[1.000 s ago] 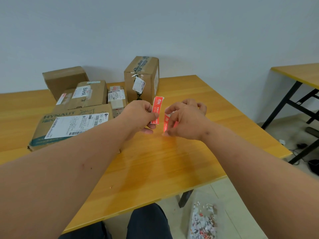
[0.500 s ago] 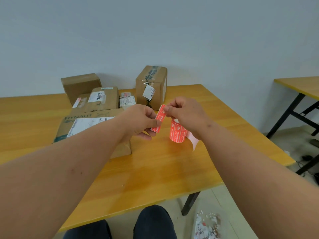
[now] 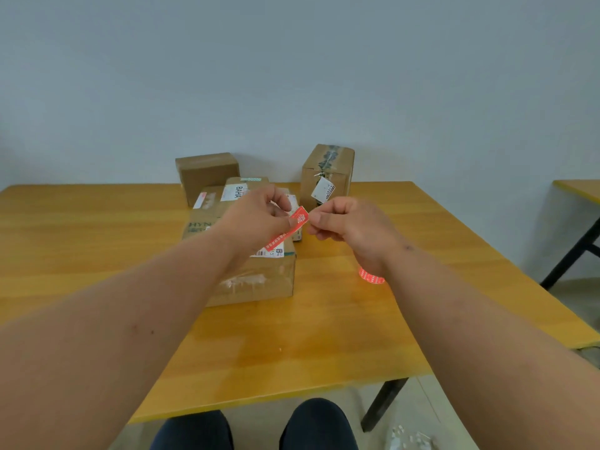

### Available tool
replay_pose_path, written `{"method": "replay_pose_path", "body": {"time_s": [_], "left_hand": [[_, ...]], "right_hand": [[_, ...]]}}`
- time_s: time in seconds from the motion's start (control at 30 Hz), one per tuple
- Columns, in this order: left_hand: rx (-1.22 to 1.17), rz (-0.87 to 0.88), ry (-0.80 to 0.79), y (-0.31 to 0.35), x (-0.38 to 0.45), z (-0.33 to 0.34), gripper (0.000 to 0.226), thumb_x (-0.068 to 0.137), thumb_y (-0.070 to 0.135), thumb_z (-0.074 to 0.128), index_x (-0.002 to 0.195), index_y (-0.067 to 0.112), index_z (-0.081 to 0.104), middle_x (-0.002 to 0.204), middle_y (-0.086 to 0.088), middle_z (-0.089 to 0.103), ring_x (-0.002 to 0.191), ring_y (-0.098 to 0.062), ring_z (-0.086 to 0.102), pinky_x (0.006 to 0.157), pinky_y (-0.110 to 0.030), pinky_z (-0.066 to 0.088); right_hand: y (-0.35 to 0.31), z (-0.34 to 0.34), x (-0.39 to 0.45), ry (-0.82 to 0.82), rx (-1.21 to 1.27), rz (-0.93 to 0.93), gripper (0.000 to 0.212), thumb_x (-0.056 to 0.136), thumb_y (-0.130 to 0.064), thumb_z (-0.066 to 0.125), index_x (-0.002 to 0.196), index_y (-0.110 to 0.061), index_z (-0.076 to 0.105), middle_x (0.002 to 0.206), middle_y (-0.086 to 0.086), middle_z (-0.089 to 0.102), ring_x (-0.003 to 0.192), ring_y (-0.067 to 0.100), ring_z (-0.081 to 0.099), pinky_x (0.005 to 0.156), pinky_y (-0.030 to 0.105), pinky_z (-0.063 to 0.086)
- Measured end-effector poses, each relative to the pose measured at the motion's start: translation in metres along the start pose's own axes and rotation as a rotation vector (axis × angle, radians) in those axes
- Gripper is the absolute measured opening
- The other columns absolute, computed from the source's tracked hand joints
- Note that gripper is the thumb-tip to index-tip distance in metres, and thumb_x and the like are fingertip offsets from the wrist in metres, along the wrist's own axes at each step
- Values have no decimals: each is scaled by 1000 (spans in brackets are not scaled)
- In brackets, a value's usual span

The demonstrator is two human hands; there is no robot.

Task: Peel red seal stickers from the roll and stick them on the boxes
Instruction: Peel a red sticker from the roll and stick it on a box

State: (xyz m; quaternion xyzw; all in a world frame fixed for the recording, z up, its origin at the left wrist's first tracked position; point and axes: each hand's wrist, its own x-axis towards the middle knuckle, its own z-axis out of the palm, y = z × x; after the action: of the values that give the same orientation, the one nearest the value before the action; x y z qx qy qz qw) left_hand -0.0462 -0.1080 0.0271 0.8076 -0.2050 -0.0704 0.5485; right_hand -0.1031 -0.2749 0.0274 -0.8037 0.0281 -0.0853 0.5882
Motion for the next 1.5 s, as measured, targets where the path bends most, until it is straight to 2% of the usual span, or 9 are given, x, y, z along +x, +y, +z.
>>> {"method": "replay_pose_path", "body": {"time_s": [0.17, 0.47, 0.73, 0.87, 0.97, 1.13, 1.23, 1.33, 1.5], "left_hand": [[-35, 8, -30, -12, -4, -17, 15, 83, 21, 77, 86, 18, 62, 74, -10, 61, 69, -21, 52, 63, -35, 43], [-56, -12, -18, -19, -1, -32, 15, 84, 20, 75, 92, 17, 63, 74, -2, 69, 71, -17, 57, 65, -33, 46], [-67, -3, -16, -19, 2, -34, 10, 87, 10, 70, 96, 13, 67, 90, -10, 75, 91, -25, 70, 92, -44, 56], [-53, 0, -15, -20, 4, -36, 7, 89, 14, 70, 96, 15, 70, 92, -7, 75, 96, -26, 70, 91, -41, 56], [-44, 3, -12, -22, 5, -37, 5, 90, 19, 68, 90, 19, 73, 86, -1, 74, 87, -20, 69, 84, -33, 56], [-38, -30, -24, -19, 1, -38, 16, 88, 27, 67, 82, 16, 77, 80, -8, 72, 74, -13, 62, 69, -25, 48], [-24, -30, -23, -16, -2, -39, 17, 85, 31, 72, 81, 16, 78, 82, 2, 73, 75, 2, 63, 64, -12, 45], [35, -27, 16, -18, 0, -40, 15, 84, 33, 73, 79, 20, 79, 86, 6, 75, 93, -8, 65, 74, -22, 48], [90, -11, -6, -16, -2, -42, 10, 85, 26, 71, 81, 20, 79, 84, 4, 74, 90, -9, 66, 73, -23, 46]], "right_hand": [[-4, 19, 5, -23, 19, -6, 8, 86, -16, 70, 87, -8, 70, 77, 3, 72, 64, 6, 63, 56, 11, 45], [-8, 34, 14, -35, 12, -5, 9, 84, -7, 65, 85, -5, 73, 76, 6, 74, 71, 14, 65, 68, 23, 50], [-12, 40, 19, -41, 64, -5, 8, 87, -5, 63, 85, -5, 71, 74, 5, 72, 68, 13, 63, 67, 23, 50], [-14, 43, 20, -48, 75, -8, 8, 89, -6, 62, 86, -6, 70, 73, 5, 71, 65, 10, 62, 62, 18, 48], [-14, 45, 21, -42, 70, -11, 9, 90, -6, 62, 85, -6, 70, 71, 4, 70, 64, 11, 61, 61, 18, 48], [-13, 49, 21, -18, -14, -14, 10, 89, -10, 62, 84, -8, 71, 70, 0, 71, 67, 9, 61, 65, 20, 50], [-14, 51, 20, -11, -57, -21, 9, 87, -15, 65, 82, -10, 71, 73, 1, 71, 70, 11, 61, 72, 25, 53], [-14, 51, 19, -15, -95, -23, 11, 88, -15, 64, 83, -10, 71, 76, 2, 73, 73, 12, 63, 77, 29, 54], [-15, 53, 17, -13, -96, -14, 10, 88, -12, 62, 83, -9, 70, 74, 2, 73, 73, 14, 62, 80, 33, 54]]}}
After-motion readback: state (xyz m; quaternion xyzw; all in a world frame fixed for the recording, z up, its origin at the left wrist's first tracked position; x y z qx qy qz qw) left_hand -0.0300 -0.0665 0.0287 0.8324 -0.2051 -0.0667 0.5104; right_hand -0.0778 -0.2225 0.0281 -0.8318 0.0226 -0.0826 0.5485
